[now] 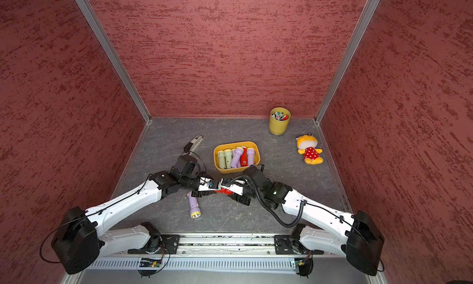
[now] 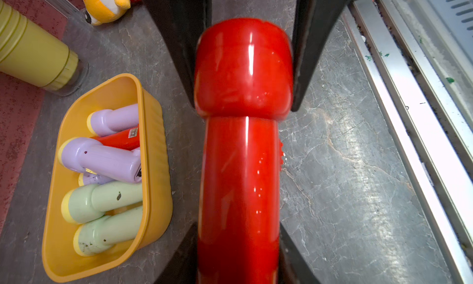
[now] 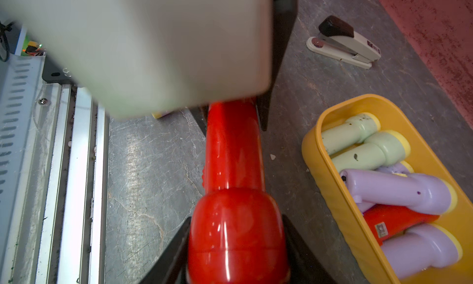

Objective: Put the flashlights into the storage boxes
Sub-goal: Pick up the flashlight from the center of the board.

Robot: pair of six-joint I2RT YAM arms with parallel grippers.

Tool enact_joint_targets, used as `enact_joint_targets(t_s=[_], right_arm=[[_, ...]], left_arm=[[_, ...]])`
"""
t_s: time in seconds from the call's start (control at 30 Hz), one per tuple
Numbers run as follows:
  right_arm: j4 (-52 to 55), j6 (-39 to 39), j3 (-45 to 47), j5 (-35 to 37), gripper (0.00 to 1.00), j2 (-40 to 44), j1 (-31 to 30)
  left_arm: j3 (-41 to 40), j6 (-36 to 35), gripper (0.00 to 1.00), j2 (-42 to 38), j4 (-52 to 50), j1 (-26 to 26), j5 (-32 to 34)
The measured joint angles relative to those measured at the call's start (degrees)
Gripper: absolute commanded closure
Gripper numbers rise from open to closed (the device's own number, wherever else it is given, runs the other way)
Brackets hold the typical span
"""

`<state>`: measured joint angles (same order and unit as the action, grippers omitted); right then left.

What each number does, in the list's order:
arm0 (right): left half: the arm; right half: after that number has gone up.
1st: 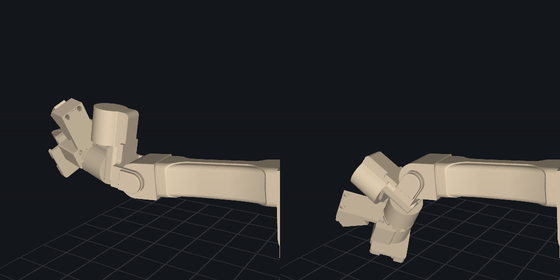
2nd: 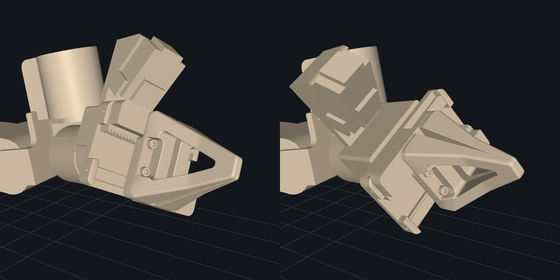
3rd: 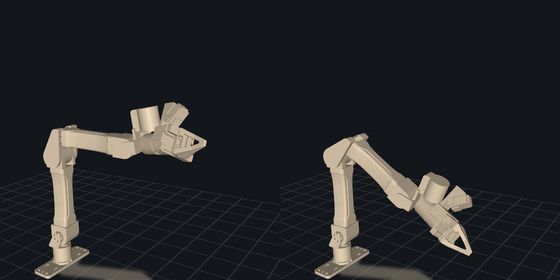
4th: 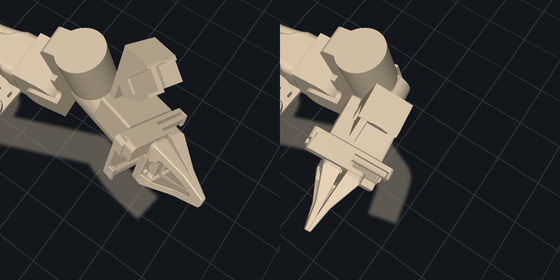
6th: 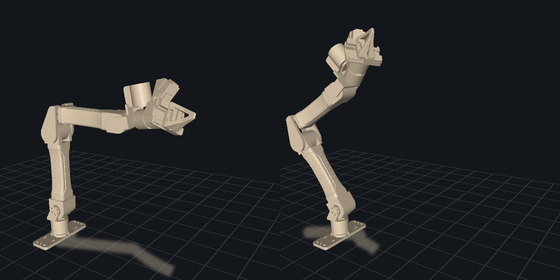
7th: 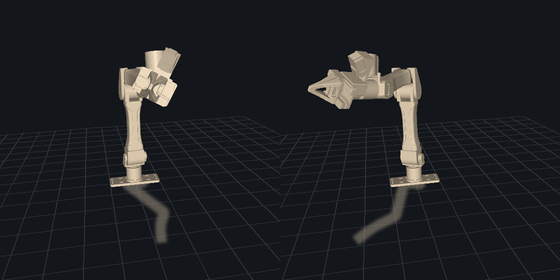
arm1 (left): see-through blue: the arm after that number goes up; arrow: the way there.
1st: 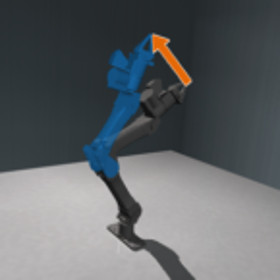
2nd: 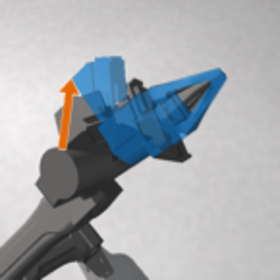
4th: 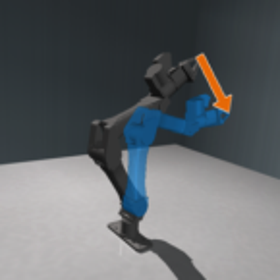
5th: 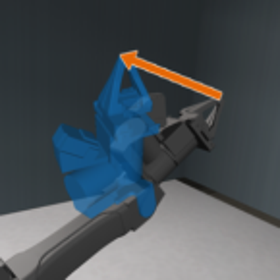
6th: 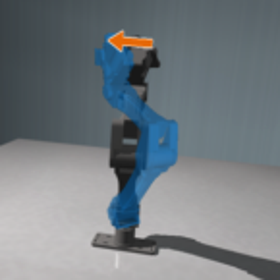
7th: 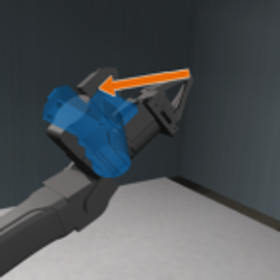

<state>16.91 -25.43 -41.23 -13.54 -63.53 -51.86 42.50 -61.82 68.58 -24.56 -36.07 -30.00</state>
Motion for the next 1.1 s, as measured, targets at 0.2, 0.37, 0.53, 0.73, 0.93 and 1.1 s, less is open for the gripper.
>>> enact_joint_targets(t_s=[0.2,0.37,0.53,0.73,0.93,1.1], right_arm=[[-0.4,-0.1,0.3,-0.3,0.48,0.5,0.1],[-5.4,1.4,2.8,1.6,0.34,3.9,0.7],[-12.7,4.3,6.4,3.1,0.26,9.3,1.5],[-27.8,11.3,12.3,4.9,0.23,13.2,2.5],[-47.3,23.6,20.4,6.6,0.23,12.9,4.2],[-61.5,34.2,22.7,6.4,0.28,7.4,4.6]], left_arm=[[0.0,0.4,0.73,0.0,-0.3,-0.2,-0.2],[-1.6,7.8,0.83,-0.6,5.2,-0.3,-1.6],[-8.3,19.3,0.87,-3.4,17.3,0.6,-2.4],[-14.3,34.9,0.9,-3.9,34.2,1.7,-3.3],[-19.0,49.2,0.9,-3.1,54.8,1.7,-3.3],[-20.9,56.3,0.89,-0.9,67.1,0.4,-2.4]])
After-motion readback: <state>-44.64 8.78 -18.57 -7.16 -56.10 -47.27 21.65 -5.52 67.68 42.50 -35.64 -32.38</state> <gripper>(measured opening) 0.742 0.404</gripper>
